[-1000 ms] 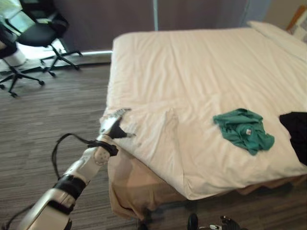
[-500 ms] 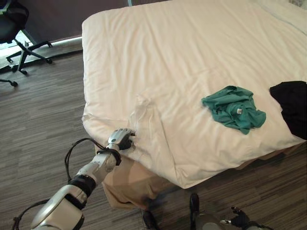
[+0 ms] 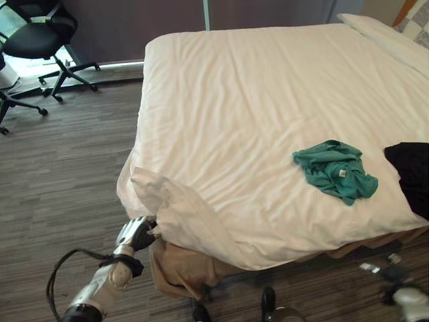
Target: Tidy up the quilt and then pick up the clothes from the bed and put them into the laundry hamper.
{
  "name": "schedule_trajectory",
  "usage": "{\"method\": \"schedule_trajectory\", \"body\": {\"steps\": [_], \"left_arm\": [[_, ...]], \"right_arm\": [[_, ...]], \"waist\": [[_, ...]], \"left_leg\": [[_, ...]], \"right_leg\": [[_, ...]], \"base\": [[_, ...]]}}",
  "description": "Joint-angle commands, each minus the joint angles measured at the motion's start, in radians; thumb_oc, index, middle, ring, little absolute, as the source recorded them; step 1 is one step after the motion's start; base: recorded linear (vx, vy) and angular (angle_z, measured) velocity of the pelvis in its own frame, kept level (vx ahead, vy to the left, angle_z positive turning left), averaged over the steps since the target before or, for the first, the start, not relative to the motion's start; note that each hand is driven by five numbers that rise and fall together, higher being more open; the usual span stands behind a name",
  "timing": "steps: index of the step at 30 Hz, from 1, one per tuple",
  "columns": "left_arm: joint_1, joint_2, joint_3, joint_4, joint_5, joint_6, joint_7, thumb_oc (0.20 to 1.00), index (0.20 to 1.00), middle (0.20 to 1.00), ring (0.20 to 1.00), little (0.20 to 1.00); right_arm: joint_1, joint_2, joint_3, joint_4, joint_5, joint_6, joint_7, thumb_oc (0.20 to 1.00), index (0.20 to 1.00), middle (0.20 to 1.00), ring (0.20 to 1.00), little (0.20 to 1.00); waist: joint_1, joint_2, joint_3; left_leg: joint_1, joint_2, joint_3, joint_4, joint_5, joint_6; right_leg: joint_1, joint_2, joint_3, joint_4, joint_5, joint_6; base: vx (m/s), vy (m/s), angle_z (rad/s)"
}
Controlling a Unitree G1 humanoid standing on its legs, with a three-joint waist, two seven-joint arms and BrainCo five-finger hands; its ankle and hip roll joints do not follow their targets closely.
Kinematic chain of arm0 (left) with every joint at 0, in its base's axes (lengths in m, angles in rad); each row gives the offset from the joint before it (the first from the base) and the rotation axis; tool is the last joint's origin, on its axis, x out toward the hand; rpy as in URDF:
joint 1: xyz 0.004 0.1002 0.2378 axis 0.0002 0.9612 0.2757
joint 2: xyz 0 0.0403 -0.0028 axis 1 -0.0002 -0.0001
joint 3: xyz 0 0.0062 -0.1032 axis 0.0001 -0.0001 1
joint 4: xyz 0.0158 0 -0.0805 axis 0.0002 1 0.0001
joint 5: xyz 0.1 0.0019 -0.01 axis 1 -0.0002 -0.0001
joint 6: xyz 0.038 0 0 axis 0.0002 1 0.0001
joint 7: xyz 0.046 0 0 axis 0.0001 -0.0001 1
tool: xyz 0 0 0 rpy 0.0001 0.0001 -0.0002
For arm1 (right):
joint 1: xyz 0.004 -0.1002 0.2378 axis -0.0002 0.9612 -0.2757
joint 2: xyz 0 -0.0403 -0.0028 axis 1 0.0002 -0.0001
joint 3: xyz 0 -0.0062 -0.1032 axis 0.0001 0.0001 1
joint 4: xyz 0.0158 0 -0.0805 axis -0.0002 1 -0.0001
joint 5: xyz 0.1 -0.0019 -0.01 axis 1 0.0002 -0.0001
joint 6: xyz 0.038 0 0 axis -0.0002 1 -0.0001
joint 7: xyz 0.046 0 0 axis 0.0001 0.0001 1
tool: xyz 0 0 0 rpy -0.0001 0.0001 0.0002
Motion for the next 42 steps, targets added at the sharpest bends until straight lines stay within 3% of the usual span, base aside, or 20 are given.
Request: {"method": "schedule_trajectory", "body": {"steps": [1,2,3,4,6,7,8,9,10,11,15,16,19,21,25,26,29,30,36,42], "left_arm": [[0.088,0.024,0.02,0.171,-0.047,0.064,0.001,1.0,1.0,1.0,1.0,1.0],[0.088,0.023,0.022,0.172,-0.046,0.064,0.001,1.0,1.0,1.0,1.0,1.0],[0.144,-0.077,0.073,0.264,-0.059,0.089,0.056,1.0,1.0,1.0,1.0,1.0],[0.143,-0.078,0.073,0.267,-0.058,0.088,0.057,1.0,1.0,1.0,1.0,1.0],[0.194,-0.173,0.162,0.449,-0.099,0.121,0.125,1.0,1.0,1.0,1.0,1.0],[0.193,-0.173,0.163,0.45,-0.099,0.12,0.126,1.0,1.0,1.0,1.0,1.0],[0.216,-0.203,0.223,0.536,-0.151,0.146,0.127,1.0,1.0,1.0,1.0,1.0],[0.216,-0.203,0.223,0.536,-0.151,0.146,0.127,1.0,1.0,1.0,1.0,1.0],[0.23,-0.214,0.247,0.598,-0.166,0.166,0.132,1.0,1.0,1.0,1.0,1.0],[0.229,-0.215,0.248,0.598,-0.166,0.166,0.133,1.0,1.0,1.0,1.0,1.0],[0.23,-0.196,0.251,0.613,-0.197,0.159,0.131,1.0,1.0,1.0,1.0,1.0],[0.198,-0.17,0.223,0.585,-0.213,0.137,0.141,1.0,1.0,1.0,1.0,1.0],[0.169,-0.154,0.186,0.53,-0.233,0.102,0.143,1.0,1.0,1.0,1.0,1.0],[0.12,-0.12,0.117,0.368,-0.271,0.058,0.151,1.0,1.0,1.0,1.0,1.0],[0.036,-0.11,0.005,0.002,-0.34,0.0,0.168,1.0,1.0,1.0,1.0,1.0],[-0.042,-0.123,-0.013,0.076,-0.366,0.012,0.162,1.0,1.0,1.0,1.0,1.0],[-0.213,-0.149,-0.078,0.163,-0.373,0.027,0.187,1.0,1.0,1.0,1.0,1.0],[-0.271,-0.192,-0.115,0.19,-0.374,0.041,0.191,1.0,1.0,1.0,1.0,1.0],[-0.322,-0.333,-0.111,0.406,-0.49,0.071,0.167,1.0,1.0,1.0,1.0,1.0],[-0.283,-0.375,-0.153,0.486,-0.407,0.1,0.138,1.0,1.0,1.0,1.0,1.0]], "right_arm": [[-0.146,-0.122,-0.054,0.137,0.095,-0.048,-0.001,1.0,1.0,1.0,1.0,1.0],[-0.15,-0.123,-0.051,0.14,0.096,-0.049,-0.001,1.0,1.0,1.0,1.0,1.0],[-0.196,-0.074,0.006,-0.035,0.014,-0.067,-0.099,1.0,1.0,1.0,1.0,1.0],[-0.195,-0.073,0.005,-0.039,0.012,-0.064,-0.101,1.0,1.0,1.0,1.0,1.0],[-0.229,0.005,0.047,-0.368,-0.103,-0.107,-0.168,1.0,1.0,1.0,1.0,1.0],[-0.229,0.005,0.047,-0.37,-0.104,-0.106,-0.168,1.0,1.0,1.0,1.0,1.0],[-0.285,0.01,0.09,-0.5,-0.136,-0.117,-0.167,0.799,0.799,0.799,0.799,0.799],[-0.285,0.011,0.09,-0.501,-0.137,-0.117,-0.167,0.57,0.57,0.57,0.57,0.57],[-0.353,0.049,0.149,-0.566,-0.127,-0.123,-0.171,0.2,0.2,0.2,0.2,0.2],[-0.356,0.049,0.15,-0.565,-0.127,-0.123,-0.171,0.2,0.2,0.2,0.2,0.2],[-0.585,0.107,0.279,-0.571,-0.076,-0.132,-0.171,0.2,0.2,0.2,0.2,0.2],[-0.704,0.111,0.323,-0.569,-0.046,-0.137,-0.179,0.2,0.2,0.2,0.2,0.2],[-0.786,0.113,0.352,-0.557,-0.026,-0.148,-0.188,0.2,0.2,0.2,0.2,0.2],[-0.895,0.131,0.395,-0.52,0.0,-0.154,-0.199,0.2,0.2,0.2,0.2,0.2],[-0.946,0.214,0.438,-0.482,0.037,-0.155,-0.212,0.2,0.2,0.2,0.2,0.2],[-0.932,0.269,0.456,-0.481,0.048,-0.157,-0.198,0.2,0.2,0.2,0.2,0.2],[-0.887,0.358,0.512,-0.482,0.084,-0.165,-0.175,0.2,0.2,0.2,0.2,0.2],[-0.79,0.445,0.574,-0.486,0.105,-0.163,-0.12,0.2,0.2,0.2,0.2,0.2],[-0.557,0.63,0.82,-0.417,0.094,-0.121,0.045,0.2,0.2,0.2,0.2,0.2],[-0.495,0.648,0.873,-0.511,0.205,-0.136,0.128,0.2,0.2,0.2,0.2,0.2]], "waist": [[0.088,0.013,-0.016],[0.086,0.013,-0.017],[0.118,0.003,-0.01],[0.117,0.003,-0.011],[0.159,0.0,0.0],[0.157,-0.001,-0.002],[0.193,-0.012,0.004],[0.191,-0.013,0.003],[0.23,-0.022,0.018],[0.228,-0.023,0.017],[0.306,-0.027,0.096],[0.337,-0.015,0.153],[0.356,0.003,0.201],[0.384,0.029,0.262],[0.411,0.077,0.369],[0.4,0.078,0.379],[0.39,0.073,0.387],[0.378,0.069,0.387],[0.346,0.039,0.387],[0.314,-0.006,0.318]], "left_leg": [[0.011,0.034,-0.072,0.002,0.001,-0.029],[0.008,0.033,-0.073,0.002,0.004,-0.028],[0.006,0.031,-0.091,0.002,0.002,-0.024],[0.003,0.03,-0.092,0.002,0.005,-0.024],[0.001,0.026,-0.112,0.002,0.002,-0.017],[-0.004,0.025,-0.113,0.002,0.005,-0.016],[-0.008,0.027,-0.127,0.002,0.006,-0.017],[-0.012,0.026,-0.128,0.002,0.009,-0.016],[-0.023,0.027,-0.139,0.002,0.012,-0.016],[-0.027,0.026,-0.14,0.002,0.014,-0.015],[-0.099,0.033,-0.179,0.009,0.043,-0.021],[-0.15,0.04,-0.199,0.014,0.062,-0.027],[-0.207,0.048,-0.22,0.022,0.078,-0.039],[-0.285,0.062,-0.255,0.043,0.077,-0.066],[-0.435,0.05,-0.282,0.107,0.086,-0.079],[-0.455,0.051,-0.279,0.12,0.085,-0.08],[-0.507,0.052,-0.278,0.16,0.072,-0.081],[-0.532,0.052,-0.283,0.193,0.057,-0.076],[-0.434,0.059,-0.259,0.22,0.006,-0.052],[-0.285,0.055,-0.217,0.165,0.021,-0.039]], "right_leg": [[0.067,-0.088,-0.043,0.001,-0.034,0.148],[0.064,-0.088,-0.044,0.001,-0.033,0.147],[0.076,-0.092,-0.062,0.001,-0.033,0.146],[0.073,-0.092,-0.063,0.001,-0.031,0.145],[0.082,-0.094,-0.081,0.001,-0.037,0.141],[0.079,-0.095,-0.083,0.001,-0.035,0.14],[0.084,-0.092,-0.095,0.001,-0.041,0.138],[0.081,-0.093,-0.096,0.001,-0.039,0.137],[0.08,-0.091,-0.107,0.001,-0.044,0.135],[0.077,-0.092,-0.107,0.001,-0.042,0.134],[0.039,-0.086,-0.132,0.001,-0.038,0.13],[0.003,-0.085,-0.144,0.003,-0.032,0.126],[-0.033,-0.087,-0.165,0.008,-0.028,0.124],[-0.079,-0.087,-0.189,0.024,-0.042,0.129],[-0.198,-0.109,-0.225,0.112,-0.062,0.124],[-0.225,-0.115,-0.22,0.134,-0.068,0.121],[-0.278,-0.127,-0.219,0.173,-0.079,0.117],[-0.302,-0.136,-0.216,0.198,-0.085,0.114],[-0.23,-0.138,-0.172,0.194,-0.096,0.102],[-0.107,-0.115,-0.16,0.12,-0.075,0.091]], "base": [[0.0,0.009,0.19],[-0.01,0.045,0.35],[-0.03,0.041,0.31],[-0.02,0.071,0.19],[-0.01,0.039,0.08],[0.0,0.0,0.0],[-0.01,-0.014,0.17],[-0.02,-0.045,0.4],[-0.03,-0.029,0.72],[-0.06,-0.05,0.71],[-0.18,-0.058,0.38],[-0.21,-0.027,0.46],[-0.2,-0.036,0.68],[-0.11,-0.066,0.53],[-0.18,0.005,0.5],[-0.21,0.093,0.17],[-0.08,0.039,0.12],[-0.04,0.025,-0.1],[0.01,0.025,-0.14],[0.11,0.009,-0.23]]}}
